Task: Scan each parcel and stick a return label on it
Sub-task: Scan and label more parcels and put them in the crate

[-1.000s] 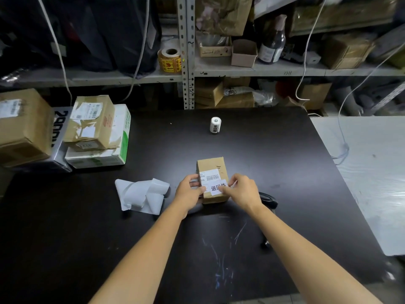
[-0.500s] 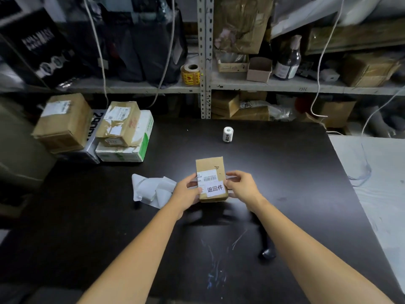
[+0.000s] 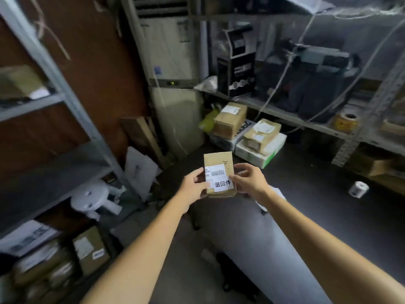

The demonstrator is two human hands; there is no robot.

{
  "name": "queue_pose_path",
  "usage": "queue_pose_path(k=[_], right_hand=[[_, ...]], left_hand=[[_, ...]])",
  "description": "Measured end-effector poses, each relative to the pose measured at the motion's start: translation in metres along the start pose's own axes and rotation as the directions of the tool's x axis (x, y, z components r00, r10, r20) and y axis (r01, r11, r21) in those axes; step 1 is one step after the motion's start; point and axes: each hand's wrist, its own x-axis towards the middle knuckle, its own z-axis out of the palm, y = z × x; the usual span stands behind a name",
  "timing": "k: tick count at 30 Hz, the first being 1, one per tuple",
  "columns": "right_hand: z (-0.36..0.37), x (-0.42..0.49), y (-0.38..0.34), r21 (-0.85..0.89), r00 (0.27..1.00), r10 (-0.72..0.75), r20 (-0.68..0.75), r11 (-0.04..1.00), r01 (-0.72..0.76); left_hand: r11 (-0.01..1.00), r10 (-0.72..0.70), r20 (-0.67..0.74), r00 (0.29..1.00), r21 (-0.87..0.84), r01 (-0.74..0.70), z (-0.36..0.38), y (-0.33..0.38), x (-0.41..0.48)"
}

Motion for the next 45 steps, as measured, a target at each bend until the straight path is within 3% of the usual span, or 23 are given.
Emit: queue_pose_path(k=[8,14,18,30,35,45], right_hand=[[0.285,-0.031,-0.055,-0.030,0.932,-0.058,0.359,0.997,0.074],[0.493,-0.075,-0.064,-0.095,0.870,-0.053,0.491,0.989,0.114],[0.590,-0.095,-0.060,-0.153,0.813,-0.039,0.581,0.976,0.157],[0.766,-0.055,0.001,-0.272,0.678,0.006,0.735,0.919,0.286],[0.827,-0.026,0.071,-0.344,0.657,0.137,0.741,0.918,0.196],[0.944,-0.003,0.261,-0.556,0.669,0.312,0.675,0.811,0.183]], left_hand=[[0.992,-0.032,-0.332,0.943,-0.123,-0.010,-0.273,-0.035,-0.091],[0.999,-0.014,-0.502,0.865,-0.052,-0.014,-0.456,-0.076,-0.162],[0.997,-0.053,-0.560,0.827,-0.080,0.009,-0.543,-0.109,-0.191],[0.957,-0.270,-0.632,0.726,-0.257,0.132,-0.672,-0.206,-0.148],[0.920,-0.377,-0.619,0.689,-0.334,0.203,-0.705,-0.273,-0.110],[0.801,-0.557,-0.521,0.647,-0.544,0.251,-0.766,-0.471,-0.050]])
